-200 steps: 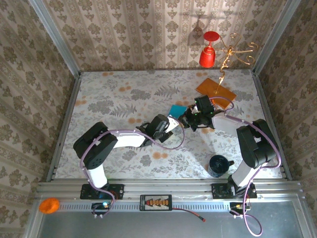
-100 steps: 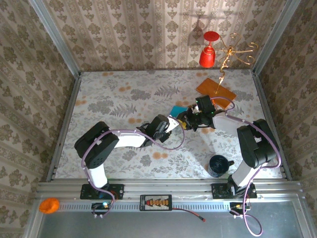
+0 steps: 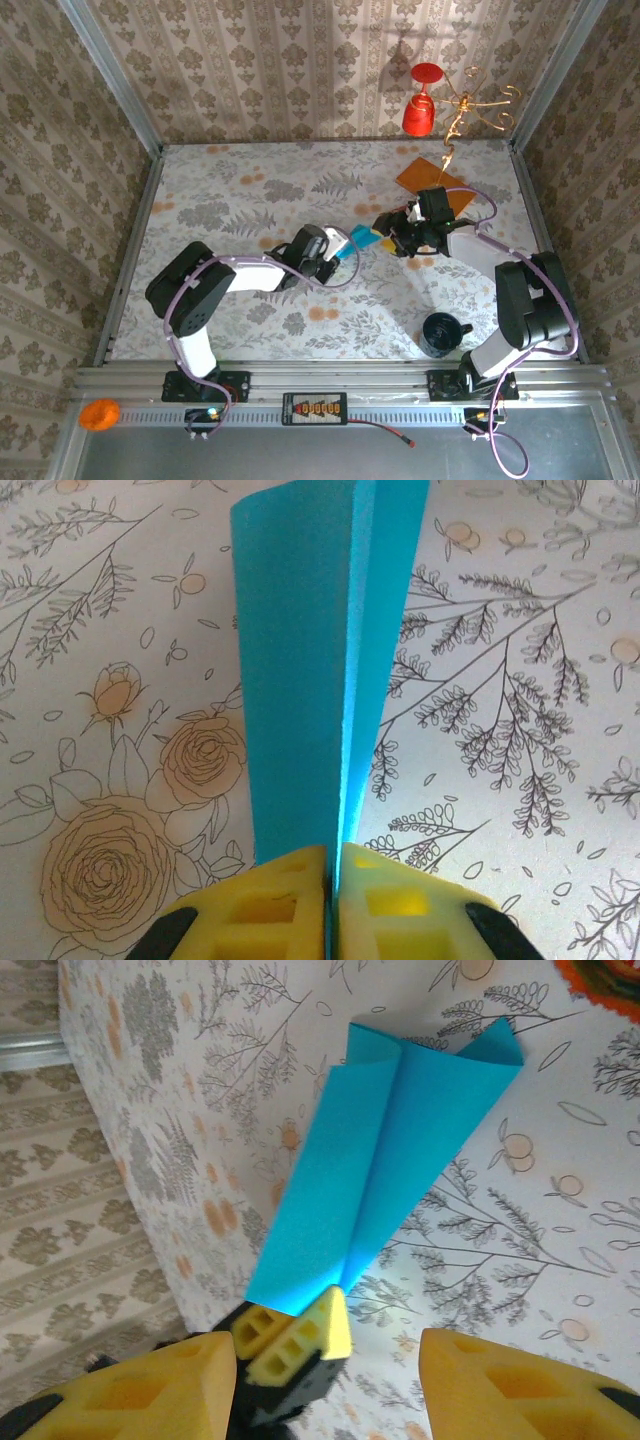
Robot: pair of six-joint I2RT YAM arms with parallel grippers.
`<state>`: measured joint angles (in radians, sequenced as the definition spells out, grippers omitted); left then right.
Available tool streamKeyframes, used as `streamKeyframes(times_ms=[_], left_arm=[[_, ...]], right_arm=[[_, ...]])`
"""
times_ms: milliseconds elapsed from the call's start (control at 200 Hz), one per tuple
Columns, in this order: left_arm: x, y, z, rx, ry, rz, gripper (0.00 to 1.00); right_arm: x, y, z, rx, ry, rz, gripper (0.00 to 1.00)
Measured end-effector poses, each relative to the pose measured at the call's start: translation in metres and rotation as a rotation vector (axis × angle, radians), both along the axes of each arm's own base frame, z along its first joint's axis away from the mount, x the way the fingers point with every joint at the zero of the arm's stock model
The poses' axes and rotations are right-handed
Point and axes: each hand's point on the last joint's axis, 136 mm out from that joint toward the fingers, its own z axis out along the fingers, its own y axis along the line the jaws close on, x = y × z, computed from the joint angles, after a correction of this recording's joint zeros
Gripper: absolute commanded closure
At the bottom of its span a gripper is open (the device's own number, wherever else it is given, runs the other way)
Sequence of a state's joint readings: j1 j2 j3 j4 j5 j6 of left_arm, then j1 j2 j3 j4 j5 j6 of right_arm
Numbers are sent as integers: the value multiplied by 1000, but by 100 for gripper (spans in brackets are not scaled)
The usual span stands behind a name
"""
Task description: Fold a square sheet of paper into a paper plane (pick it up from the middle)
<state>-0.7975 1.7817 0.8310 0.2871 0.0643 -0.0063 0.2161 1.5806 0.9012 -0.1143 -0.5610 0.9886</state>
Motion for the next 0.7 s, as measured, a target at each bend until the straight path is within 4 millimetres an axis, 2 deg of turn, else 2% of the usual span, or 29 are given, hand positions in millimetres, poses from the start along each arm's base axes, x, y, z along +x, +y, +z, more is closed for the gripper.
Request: streamKeyframes(times_ms=[245,505,700], left_arm=[[-3,2,2,-132,179,50,92],[-6,-12,11,-207,320,34,94],[-11,-21,6,-204,404,11,95]], right_arm=[[-3,-5,-5,-81,-67,53,35],[-9,3,-12,-154,-119,132,34],[-14,11,-27,-203,-118,188,33]])
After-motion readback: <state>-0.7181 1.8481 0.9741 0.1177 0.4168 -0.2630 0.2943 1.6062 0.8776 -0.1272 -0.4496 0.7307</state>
